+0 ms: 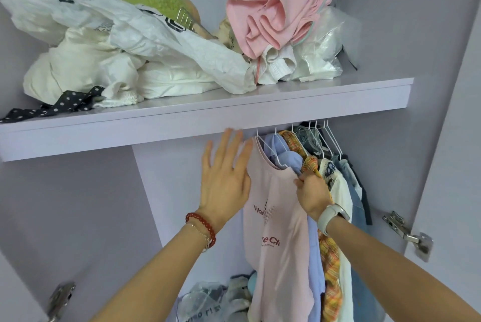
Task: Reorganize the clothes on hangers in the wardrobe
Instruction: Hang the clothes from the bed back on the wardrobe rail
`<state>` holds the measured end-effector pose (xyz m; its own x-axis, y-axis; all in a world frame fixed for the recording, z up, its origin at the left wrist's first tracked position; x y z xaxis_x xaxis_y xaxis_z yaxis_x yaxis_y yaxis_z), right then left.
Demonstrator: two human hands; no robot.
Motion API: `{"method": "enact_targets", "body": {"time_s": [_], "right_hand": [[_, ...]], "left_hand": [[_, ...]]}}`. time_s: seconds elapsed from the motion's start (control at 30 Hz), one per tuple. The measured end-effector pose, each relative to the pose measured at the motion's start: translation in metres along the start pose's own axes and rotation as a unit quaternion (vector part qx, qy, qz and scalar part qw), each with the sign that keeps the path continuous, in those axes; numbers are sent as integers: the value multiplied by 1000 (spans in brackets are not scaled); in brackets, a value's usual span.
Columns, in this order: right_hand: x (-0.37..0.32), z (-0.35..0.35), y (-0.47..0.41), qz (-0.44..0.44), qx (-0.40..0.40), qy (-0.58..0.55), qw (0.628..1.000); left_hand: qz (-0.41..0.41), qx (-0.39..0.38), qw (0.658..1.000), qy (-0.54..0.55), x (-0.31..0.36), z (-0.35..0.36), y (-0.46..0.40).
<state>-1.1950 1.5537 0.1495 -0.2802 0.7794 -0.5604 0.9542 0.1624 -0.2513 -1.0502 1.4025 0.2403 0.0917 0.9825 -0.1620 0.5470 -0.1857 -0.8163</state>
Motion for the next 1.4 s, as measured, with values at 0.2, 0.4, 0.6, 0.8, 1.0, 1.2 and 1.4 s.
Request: {"method": "enact_targets", "body": {"time_s": [0.2,0.4,0.6,0.8,1.0,1.2,1.4], "right_hand": [[9,-3,13,-61,42,-62,995],[23,-12,8,-83,69,-110,988],[16,-24,-3,-92,99,-76,988],[-14,-38,-24,-139,170,-104,970],[-24,0,-52,-115,92,25,989],[-16,44,-41,-127,6,116,985],[-1,55,-28,-105,-11,56,993]], "left_hand": [[64,-228,970,49,42,108,-17],[16,-331,944,9,24,195,-41],[50,-283,949,130,16,205,-44],[47,-281,935,213,7,213,-48],[-43,-329,888,320,-6,220,-43],[-30,-341,882,324,-11,221,-29],[-21,-353,898,262,-25,218,-11]]}}
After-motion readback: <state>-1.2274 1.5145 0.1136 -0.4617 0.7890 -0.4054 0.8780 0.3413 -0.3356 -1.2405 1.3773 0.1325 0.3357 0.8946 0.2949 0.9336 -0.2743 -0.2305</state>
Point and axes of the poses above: each hand's wrist, its own y-axis away from the middle knuckle, its own z-axis out of the palm, x = y × z, the point moved 7 cm from there along -y, towards the middle knuckle, and after that the axes turned 6 degrees about -x, right-handed, at the moved point
